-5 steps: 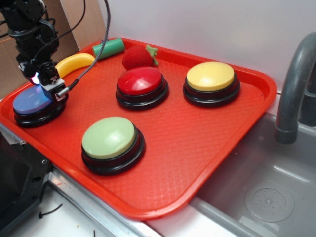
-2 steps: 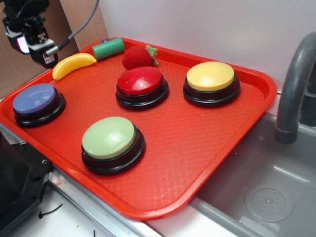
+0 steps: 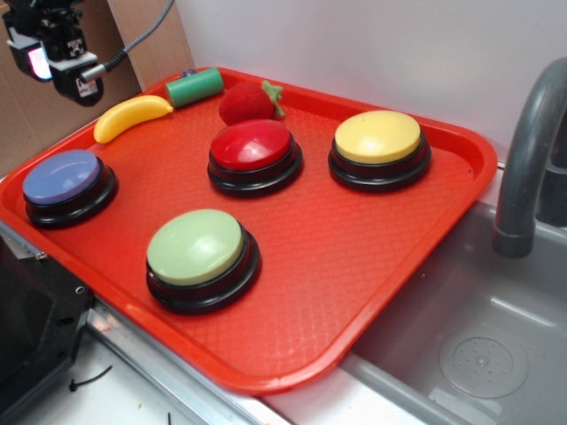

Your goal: Push the purple button.

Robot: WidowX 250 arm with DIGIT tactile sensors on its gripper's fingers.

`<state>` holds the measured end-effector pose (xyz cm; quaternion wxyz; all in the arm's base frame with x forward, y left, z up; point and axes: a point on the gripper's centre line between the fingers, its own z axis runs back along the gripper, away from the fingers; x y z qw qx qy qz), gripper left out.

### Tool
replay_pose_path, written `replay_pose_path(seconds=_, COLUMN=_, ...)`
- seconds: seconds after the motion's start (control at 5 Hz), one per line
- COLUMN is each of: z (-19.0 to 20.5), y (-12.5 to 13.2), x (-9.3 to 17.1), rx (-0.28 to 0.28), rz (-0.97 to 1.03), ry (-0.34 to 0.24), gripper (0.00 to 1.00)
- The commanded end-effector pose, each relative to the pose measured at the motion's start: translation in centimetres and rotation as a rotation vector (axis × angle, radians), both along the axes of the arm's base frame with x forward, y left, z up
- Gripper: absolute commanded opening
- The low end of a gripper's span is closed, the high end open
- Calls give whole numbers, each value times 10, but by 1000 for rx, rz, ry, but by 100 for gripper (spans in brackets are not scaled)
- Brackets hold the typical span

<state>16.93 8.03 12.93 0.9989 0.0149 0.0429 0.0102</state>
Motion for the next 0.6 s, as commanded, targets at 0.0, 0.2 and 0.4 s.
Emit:
replay_pose_path(seconds=0.0, z=36, y=-5, x=9, rx=14, rz=9, ry=-48, gripper=100)
replay_pose_path(seconds=0.2, z=44, y=-10, x=9, rx=17, rz=13, ry=-53, gripper=100)
replay_pose_path(seconds=0.4, z=53, y=-18, x=10, rx=24, rz=5, ry=-60, gripper=100)
